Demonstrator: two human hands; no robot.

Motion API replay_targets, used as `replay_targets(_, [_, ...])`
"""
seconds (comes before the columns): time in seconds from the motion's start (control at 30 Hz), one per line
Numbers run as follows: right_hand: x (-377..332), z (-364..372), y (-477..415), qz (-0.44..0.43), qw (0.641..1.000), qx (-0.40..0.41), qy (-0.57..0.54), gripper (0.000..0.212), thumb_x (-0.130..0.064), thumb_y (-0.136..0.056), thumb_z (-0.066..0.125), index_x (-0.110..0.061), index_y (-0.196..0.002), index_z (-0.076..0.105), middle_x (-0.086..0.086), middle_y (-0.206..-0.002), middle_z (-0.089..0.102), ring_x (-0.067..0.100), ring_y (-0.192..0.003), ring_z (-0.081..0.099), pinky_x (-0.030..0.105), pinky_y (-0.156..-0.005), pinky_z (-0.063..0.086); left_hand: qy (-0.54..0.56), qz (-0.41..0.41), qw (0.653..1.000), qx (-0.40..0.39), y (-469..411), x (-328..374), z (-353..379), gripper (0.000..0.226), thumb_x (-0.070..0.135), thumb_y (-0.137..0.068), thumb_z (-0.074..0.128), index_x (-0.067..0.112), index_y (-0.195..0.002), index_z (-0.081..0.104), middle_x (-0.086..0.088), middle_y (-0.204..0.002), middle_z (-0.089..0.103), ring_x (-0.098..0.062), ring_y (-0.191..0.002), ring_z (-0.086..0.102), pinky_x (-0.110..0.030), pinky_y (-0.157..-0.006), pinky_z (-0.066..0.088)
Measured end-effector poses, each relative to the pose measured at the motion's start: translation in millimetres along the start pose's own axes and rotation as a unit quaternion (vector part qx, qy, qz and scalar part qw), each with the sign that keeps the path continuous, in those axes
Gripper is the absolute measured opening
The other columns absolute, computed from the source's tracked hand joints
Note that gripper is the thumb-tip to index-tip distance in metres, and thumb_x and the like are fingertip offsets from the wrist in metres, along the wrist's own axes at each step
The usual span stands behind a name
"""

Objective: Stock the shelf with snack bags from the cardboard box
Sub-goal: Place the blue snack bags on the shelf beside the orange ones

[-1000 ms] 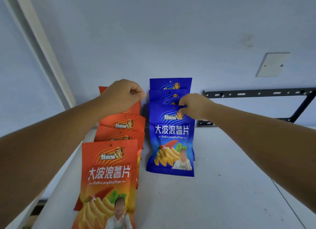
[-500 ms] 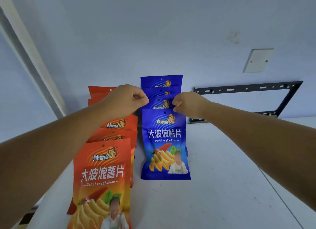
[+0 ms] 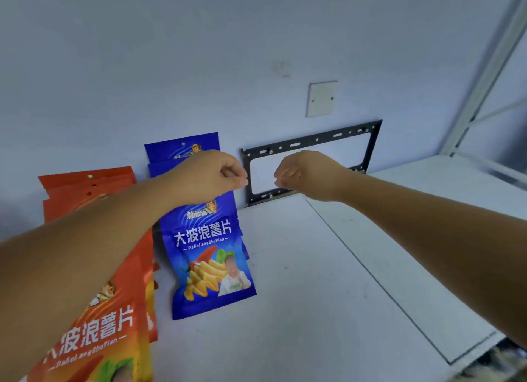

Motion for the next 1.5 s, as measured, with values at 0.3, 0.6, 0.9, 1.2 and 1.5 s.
replay_targets(0.3, [137.1,-74.1,141.8,0.117,0.989,0.078,-0.049,0.017,-0.035,-0.093,0.068,-0.022,-0.1,0.077,-0.014,-0.095,0.072,0.0,-0.08,0.064,0.011,-0.067,0.047,0.012,0.083,0.993,-0.079,-57.6,161.0,110.9,0.01,0.043,-0.087,0.072,0.036,-0.094,0.073,0.018,-0.09,0.073,0.002,-0.084,0.068,-0.024,-0.078,0.054])
replay_targets(0.6, [303.8,-145.0,355.1,0.264,0.956,0.117,-0.049,0.017,-0.034,-0.093,0.07,-0.023,-0.105,0.076,-0.01,-0.102,0.075,0.009,-0.09,0.068,0.022,-0.081,0.054,0.027,0.169,0.972,-0.161,-71.1,369.7,258.1,0.014,0.04,-0.088,0.072,0.033,-0.099,0.074,0.016,-0.095,0.072,0.002,-0.089,0.067,-0.026,-0.085,0.056])
replay_targets(0.9, [375.8,-198.6,555.4,0.368,0.912,0.178,-0.03,0.017,-0.03,-0.095,0.066,-0.021,-0.102,0.078,-0.01,-0.094,0.074,0.008,-0.086,0.067,0.025,-0.079,0.052,0.045,0.298,0.919,-0.254,-47.8,570.8,393.8,0.015,0.036,-0.088,0.072,0.028,-0.101,0.074,0.013,-0.094,0.073,-0.002,-0.088,0.068,-0.031,-0.088,0.056])
replay_targets(1.2, [423.3,-211.0,716.7,0.49,0.838,0.235,-0.035,0.021,-0.034,-0.095,0.067,-0.023,-0.109,0.075,-0.008,-0.102,0.074,0.006,-0.09,0.068,0.035,-0.088,0.058,0.048,0.424,0.828,-0.364,-1.9,720.6,515.5,0.012,0.038,-0.089,0.071,0.033,-0.1,0.072,0.015,-0.095,0.073,0.003,-0.088,0.066,-0.012,-0.073,0.046])
replay_targets(1.5, [504.9,-217.0,801.5,0.572,0.777,0.254,-0.066,0.023,-0.029,-0.093,0.07,-0.016,-0.112,0.075,-0.003,-0.109,0.075,0.008,-0.097,0.068,0.03,-0.09,0.055,0.037,0.466,0.773,-0.429,-5.2,790.8,628.7,0.018,0.042,-0.09,0.068,0.032,-0.105,0.072,0.017,-0.099,0.071,-0.001,-0.093,0.065,-0.032,-0.087,0.057])
Point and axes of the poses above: each hand's wrist, its own y-axis away from the middle knuckle, its own z-axis out of the palm, x = y × z, the point moved 7 cm from there along -y, towards the middle knuckle
